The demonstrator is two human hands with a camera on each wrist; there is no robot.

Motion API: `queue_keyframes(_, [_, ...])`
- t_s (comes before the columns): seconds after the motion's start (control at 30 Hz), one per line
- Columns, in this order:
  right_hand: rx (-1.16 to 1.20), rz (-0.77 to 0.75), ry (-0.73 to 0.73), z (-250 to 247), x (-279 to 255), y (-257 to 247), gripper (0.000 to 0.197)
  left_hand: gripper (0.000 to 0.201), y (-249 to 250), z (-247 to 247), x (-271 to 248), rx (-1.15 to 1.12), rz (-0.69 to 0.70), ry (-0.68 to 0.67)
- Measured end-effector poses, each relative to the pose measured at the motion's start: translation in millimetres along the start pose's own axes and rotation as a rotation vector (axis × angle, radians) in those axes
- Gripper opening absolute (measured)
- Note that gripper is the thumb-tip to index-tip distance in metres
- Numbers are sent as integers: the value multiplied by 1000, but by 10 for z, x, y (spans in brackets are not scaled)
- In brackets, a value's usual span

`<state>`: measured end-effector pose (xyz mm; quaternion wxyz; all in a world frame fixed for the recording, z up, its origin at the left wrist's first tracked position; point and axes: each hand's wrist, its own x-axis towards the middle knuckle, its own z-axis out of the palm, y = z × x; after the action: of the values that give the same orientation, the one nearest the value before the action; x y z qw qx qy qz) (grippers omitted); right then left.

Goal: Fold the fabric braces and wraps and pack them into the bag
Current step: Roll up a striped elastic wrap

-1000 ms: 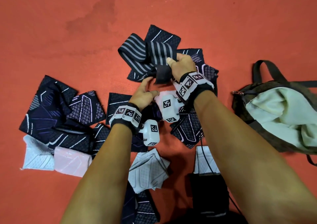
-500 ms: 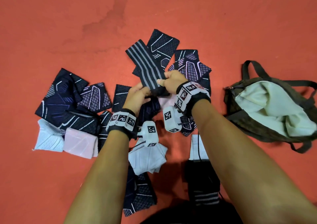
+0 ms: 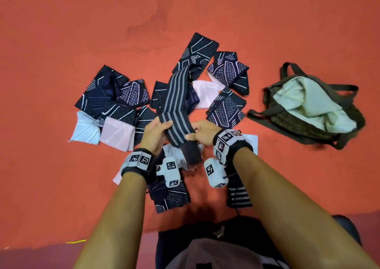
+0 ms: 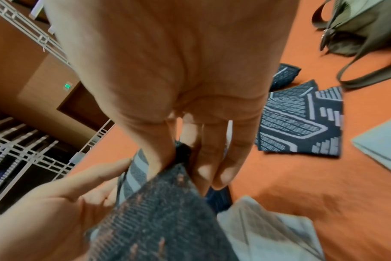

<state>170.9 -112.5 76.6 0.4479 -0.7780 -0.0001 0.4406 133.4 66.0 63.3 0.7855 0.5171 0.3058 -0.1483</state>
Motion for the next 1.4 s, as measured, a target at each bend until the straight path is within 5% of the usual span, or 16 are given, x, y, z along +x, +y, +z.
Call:
queue_keyframes(0.23, [-65,136,31,469,-278,403,32,37,-442,-174,-571,26,-69,9])
queue_keyframes(0.53, [-303,218,-58,920,-569,980,38,45,-1349,-221,-1241,-65,-123,185])
queue_keyframes(0.7, [-389,298,-89,1298,-762,1274,36,26,-1725,-374,-1574,-43,-315,127])
queue_keyframes(0.8, [-401,347,16,1584,-872,1343,33,28,-1860,-672,-1653,-39,-349,35])
queue_keyframes(1.0, [-251,435,310,2033,-1038,1417,33,35,-1825,-1287,-1849,-31,-281,-55])
queue_keyframes(1.23, [-194,411,303,2281,-1096,1464,20,31,-1860,-1609,-2080,-212,-263,-27])
queue_keyframes(1.4, [-226,388,287,2179,-1131,1594,17,33,-2101,-1478,-2131,-325,-223,138])
